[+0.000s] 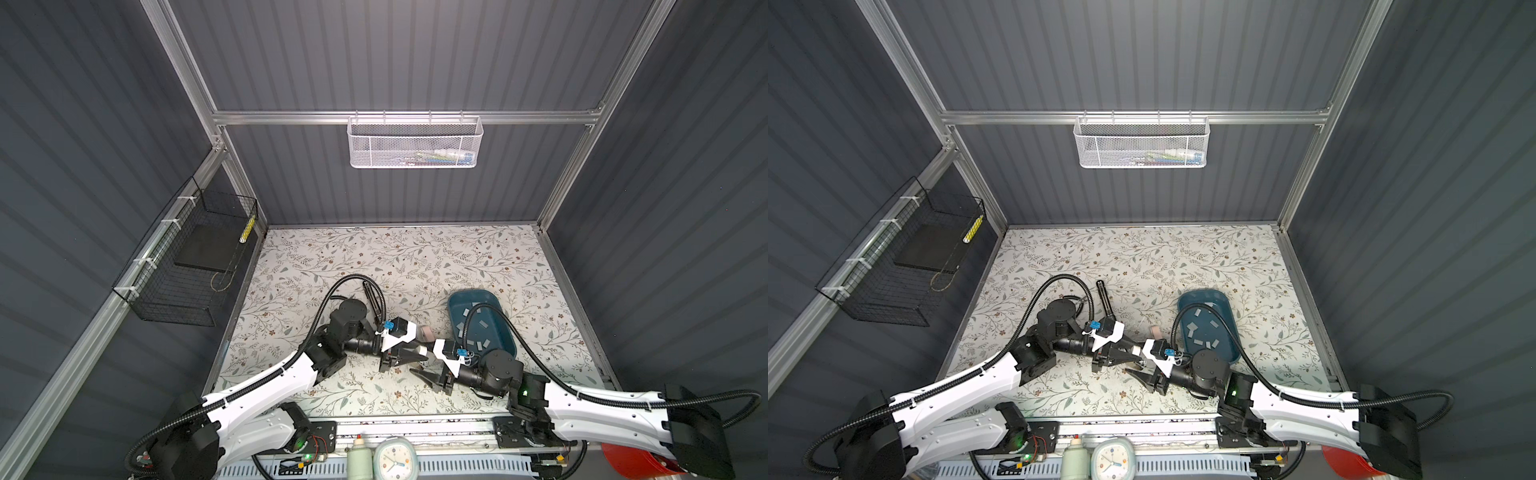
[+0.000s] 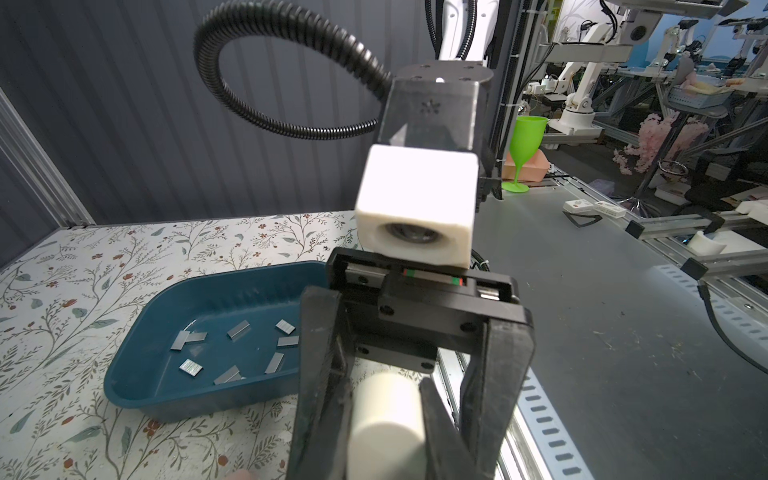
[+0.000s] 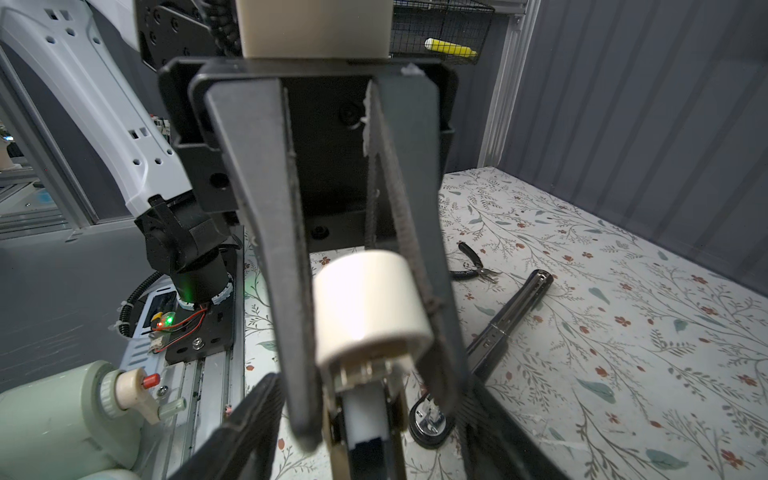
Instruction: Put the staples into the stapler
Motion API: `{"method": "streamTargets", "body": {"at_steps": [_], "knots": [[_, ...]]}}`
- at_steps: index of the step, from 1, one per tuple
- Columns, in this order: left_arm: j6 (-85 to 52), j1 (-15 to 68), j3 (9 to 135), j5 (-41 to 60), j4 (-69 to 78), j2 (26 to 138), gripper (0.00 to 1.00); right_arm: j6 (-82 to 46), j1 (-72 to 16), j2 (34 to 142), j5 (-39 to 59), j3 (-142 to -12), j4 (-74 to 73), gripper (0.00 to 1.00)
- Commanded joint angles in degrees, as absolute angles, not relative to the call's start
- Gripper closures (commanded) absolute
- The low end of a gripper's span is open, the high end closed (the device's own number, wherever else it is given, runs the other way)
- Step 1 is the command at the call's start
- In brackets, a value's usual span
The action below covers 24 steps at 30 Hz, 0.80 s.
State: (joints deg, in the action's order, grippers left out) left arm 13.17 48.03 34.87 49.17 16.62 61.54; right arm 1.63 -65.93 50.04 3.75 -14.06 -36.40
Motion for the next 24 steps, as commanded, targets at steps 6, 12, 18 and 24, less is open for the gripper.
{"method": "streamTargets", "body": {"at_steps": [6,12,18,24], "knots": [[13.9,48.3,36.7,50.7,16.7,61.6,1.0,0.9,-65.6,52.9,4.8,-16.5,-38.9,0.44],[13.9,48.3,36.6,50.5,16.6,61.5,1.0,0.3,-65.6,52.7,3.9,-15.9,-39.9,0.63],[11.6,48.3,35.6,43.6,17.2,60.3,0.95,-1.5,-65.5,52.3,0.7,-15.6,-39.9,0.72],[4.2,48.3,32.2,22.6,19.5,57.2,0.01,-6.5,-65.5,53.8,-9.3,-17.1,-36.1,0.8]]}}
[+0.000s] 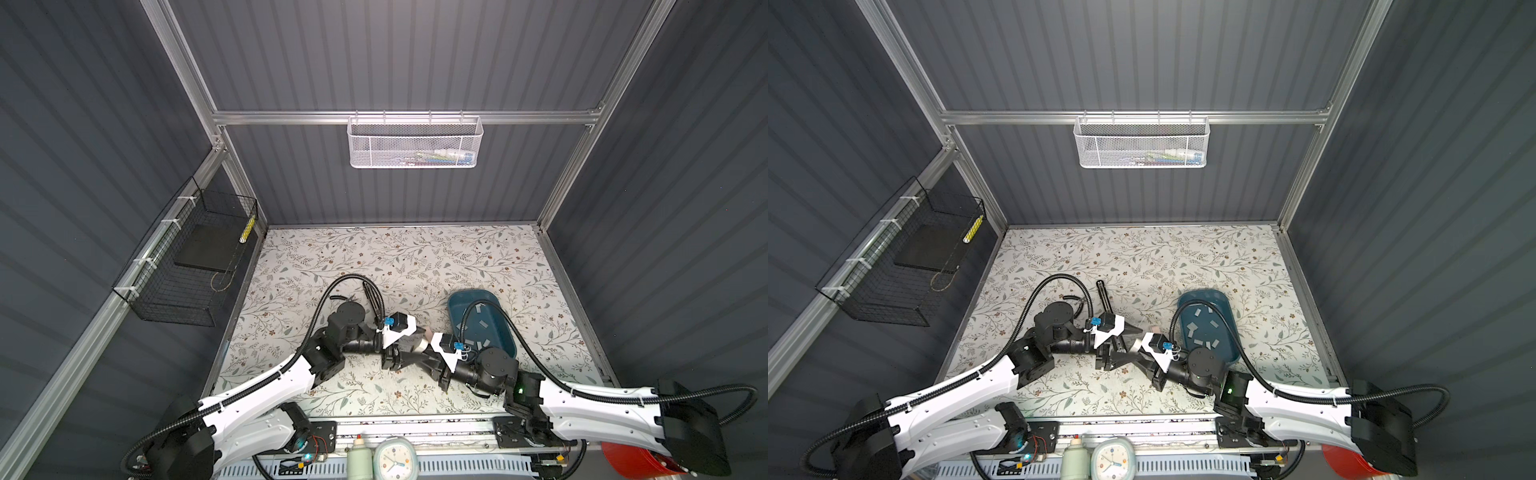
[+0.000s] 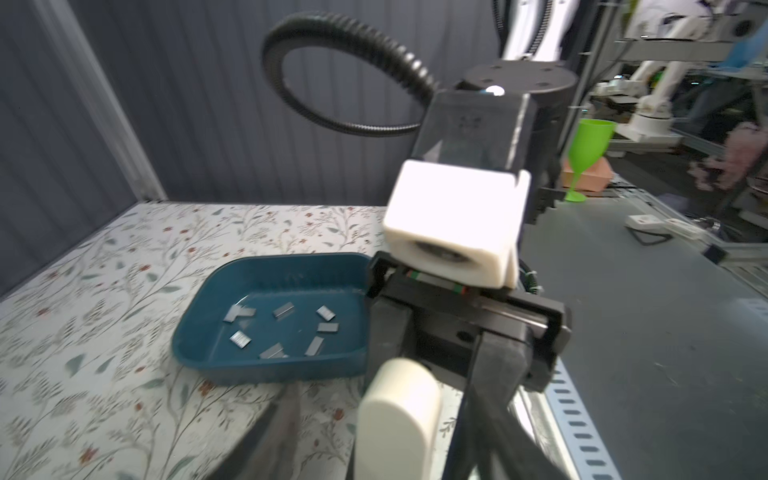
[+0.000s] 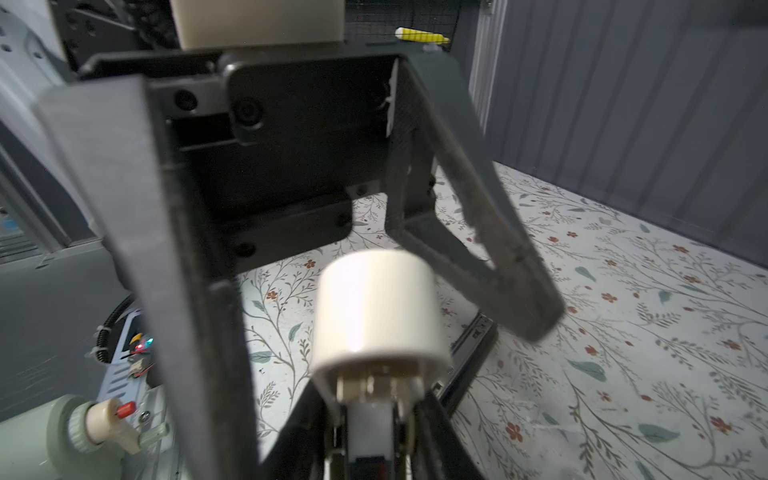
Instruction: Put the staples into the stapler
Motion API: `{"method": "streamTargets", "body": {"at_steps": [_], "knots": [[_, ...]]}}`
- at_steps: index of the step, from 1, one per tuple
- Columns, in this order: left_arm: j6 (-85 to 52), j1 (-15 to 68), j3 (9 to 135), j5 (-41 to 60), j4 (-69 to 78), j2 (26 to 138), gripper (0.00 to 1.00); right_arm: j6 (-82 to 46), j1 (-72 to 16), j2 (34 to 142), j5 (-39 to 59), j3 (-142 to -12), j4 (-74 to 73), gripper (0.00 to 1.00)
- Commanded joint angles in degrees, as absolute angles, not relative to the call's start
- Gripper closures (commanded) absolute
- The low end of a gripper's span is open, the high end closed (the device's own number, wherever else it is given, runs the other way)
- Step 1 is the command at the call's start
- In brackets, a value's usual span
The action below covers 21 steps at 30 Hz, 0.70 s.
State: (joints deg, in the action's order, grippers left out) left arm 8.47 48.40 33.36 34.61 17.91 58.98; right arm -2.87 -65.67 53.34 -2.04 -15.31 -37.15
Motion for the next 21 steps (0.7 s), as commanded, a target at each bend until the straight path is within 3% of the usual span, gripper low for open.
{"method": "streamTargets", "body": {"at_steps": [1,11,17,21], "knots": [[2.7,48.3,31.8,18.3,19.5,56.4,0.01,-7.7,-65.5,53.8,-11.3,-17.2,-35.3,0.8],[-20.9,48.3,30.2,-30.6,15.3,49.3,0.01,-20.4,-65.5,58.4,-27.8,-25.0,-14.7,0.85],[-16.4,48.3,31.4,-29.5,9.4,46.2,0.01,-28.1,-65.5,68.5,-30.9,-32.8,-3.9,0.84],[-15.2,48.3,27.8,-28.3,14.9,44.0,0.01,-31.6,-65.5,76.6,-30.6,-39.2,3.1,0.83]]}}
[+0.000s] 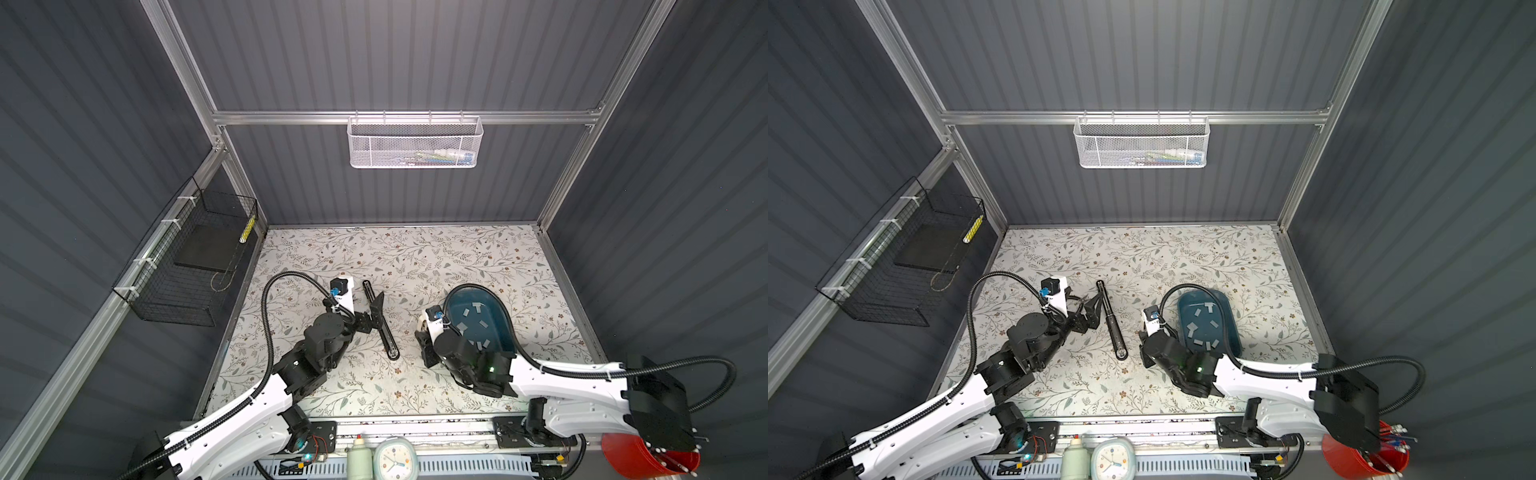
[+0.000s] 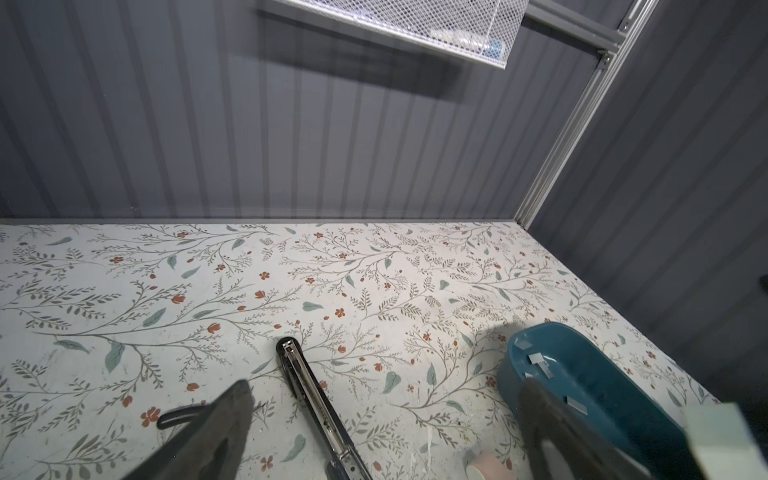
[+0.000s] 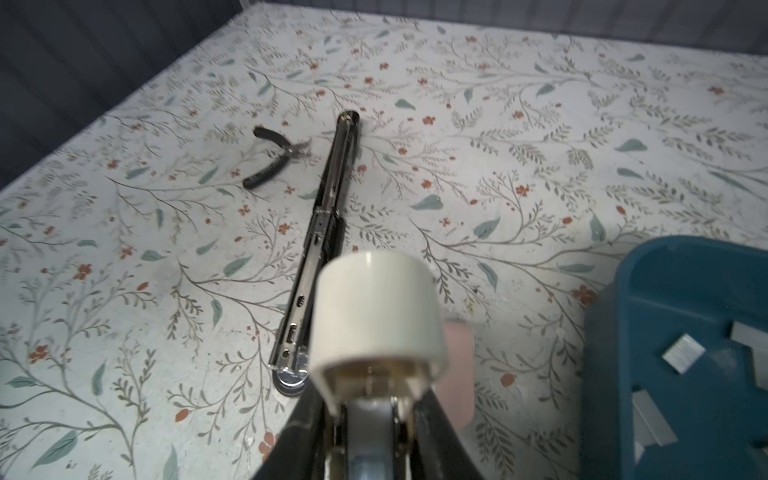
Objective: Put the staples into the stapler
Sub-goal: 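Carry the cream part with the right gripper over the opened black stapler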
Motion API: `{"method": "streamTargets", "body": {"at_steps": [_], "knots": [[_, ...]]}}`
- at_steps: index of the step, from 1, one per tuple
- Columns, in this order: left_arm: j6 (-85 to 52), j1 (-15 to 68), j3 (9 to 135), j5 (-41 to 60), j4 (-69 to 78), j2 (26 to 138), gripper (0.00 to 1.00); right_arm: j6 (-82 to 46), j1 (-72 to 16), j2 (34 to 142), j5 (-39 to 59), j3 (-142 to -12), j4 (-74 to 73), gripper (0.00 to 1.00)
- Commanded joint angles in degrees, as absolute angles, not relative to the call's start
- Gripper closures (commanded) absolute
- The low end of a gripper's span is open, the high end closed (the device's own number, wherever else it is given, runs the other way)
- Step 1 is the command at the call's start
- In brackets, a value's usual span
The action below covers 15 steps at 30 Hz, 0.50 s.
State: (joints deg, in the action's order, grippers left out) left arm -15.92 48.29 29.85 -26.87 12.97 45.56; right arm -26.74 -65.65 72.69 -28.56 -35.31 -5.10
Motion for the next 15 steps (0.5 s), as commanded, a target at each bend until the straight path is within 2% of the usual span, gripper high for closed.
{"method": "streamTargets", "body": {"at_steps": [1,7,15], "knots": [[-14.5,48.3,27.4,-27.7,15.7,43.7,0.01,-32.7,-65.5,78.6,-30.5,-41.0,5.0,0.84],[-15.4,48.3,30.6,-31.5,9.8,45.4,0.01,-35.8,-65.5,87.9,-30.5,-49.1,12.1,0.85],[-15.5,48.3,31.1,-30.9,9.7,46.6,0.01,-37.4,-64.0,96.1,-27.1,-56.3,15.0,0.85]]}}
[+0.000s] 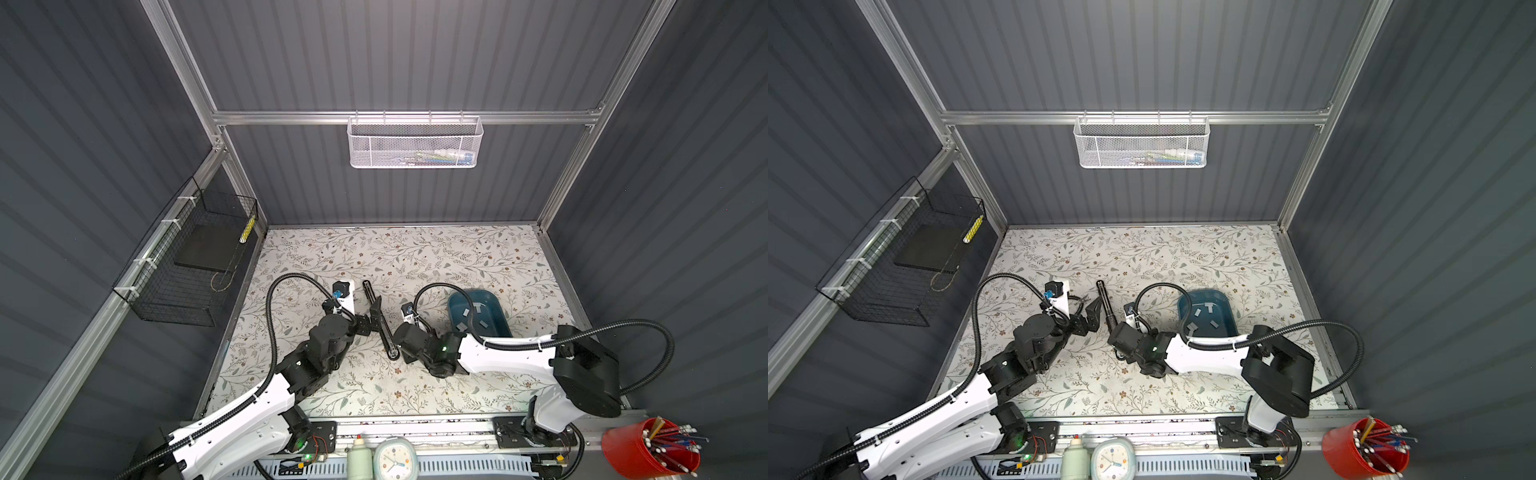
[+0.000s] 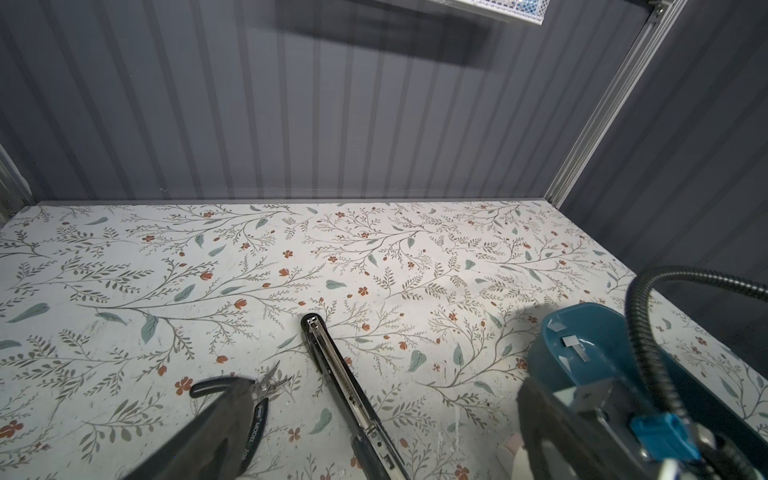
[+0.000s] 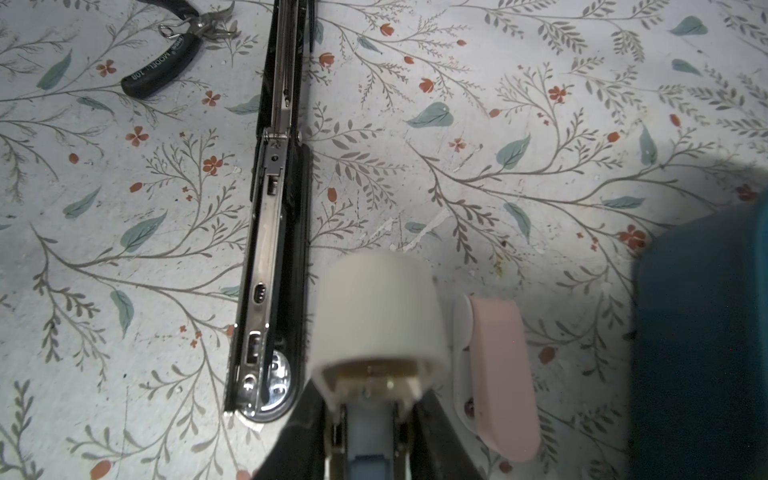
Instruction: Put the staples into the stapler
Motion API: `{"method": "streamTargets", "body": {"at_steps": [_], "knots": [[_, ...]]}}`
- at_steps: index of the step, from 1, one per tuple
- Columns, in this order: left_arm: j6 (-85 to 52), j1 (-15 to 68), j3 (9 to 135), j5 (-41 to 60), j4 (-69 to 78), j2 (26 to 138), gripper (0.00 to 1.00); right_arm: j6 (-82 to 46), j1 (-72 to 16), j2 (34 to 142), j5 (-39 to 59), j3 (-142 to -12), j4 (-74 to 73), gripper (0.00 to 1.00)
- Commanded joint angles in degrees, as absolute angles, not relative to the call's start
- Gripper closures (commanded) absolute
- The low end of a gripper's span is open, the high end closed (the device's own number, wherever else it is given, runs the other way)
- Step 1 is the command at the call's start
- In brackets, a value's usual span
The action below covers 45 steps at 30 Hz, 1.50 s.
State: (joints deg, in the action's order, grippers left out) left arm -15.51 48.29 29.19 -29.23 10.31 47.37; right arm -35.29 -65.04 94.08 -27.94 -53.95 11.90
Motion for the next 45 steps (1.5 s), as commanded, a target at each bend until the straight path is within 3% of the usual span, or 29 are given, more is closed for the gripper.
{"method": "streamTargets", "body": {"at_steps": [1,12,20,24,28,37,45], "knots": [[-15.5,48.3,31.0,-31.4,9.7,46.2,0.01,-37.6,-63.7,96.8,-26.9,-56.6,14.9,0.85],[-21.9,48.2,29.6,-41.8,9.6,40.6,0.01,-38.8,-60.7,103.0,-24.7,-60.2,15.6,0.82],[-18.8,48.3,29.2,-42.4,8.3,39.5,0.01,-40.9,-60.7,104.2,-24.4,-59.2,13.6,0.66],[-16.8,48.3,28.2,-37.2,9.2,39.6,0.01,-41.7,-60.7,103.1,-25.4,-57.8,13.4,0.57],[-14.4,48.3,26.7,-33.8,12.8,39.6,0.01,-39.9,-61.0,100.6,-24.9,-55.5,10.3,0.47],[-10.6,48.3,27.4,-32.8,12.3,39.6,0.01,-37.0,-61.7,94.9,-26.8,-55.5,10.8,0.36],[-5.1,48.3,28.7,-25.9,13.1,42.8,0.01,-33.2,-61.8,74.6,-34.8,-44.7,7.5,0.24]]}}
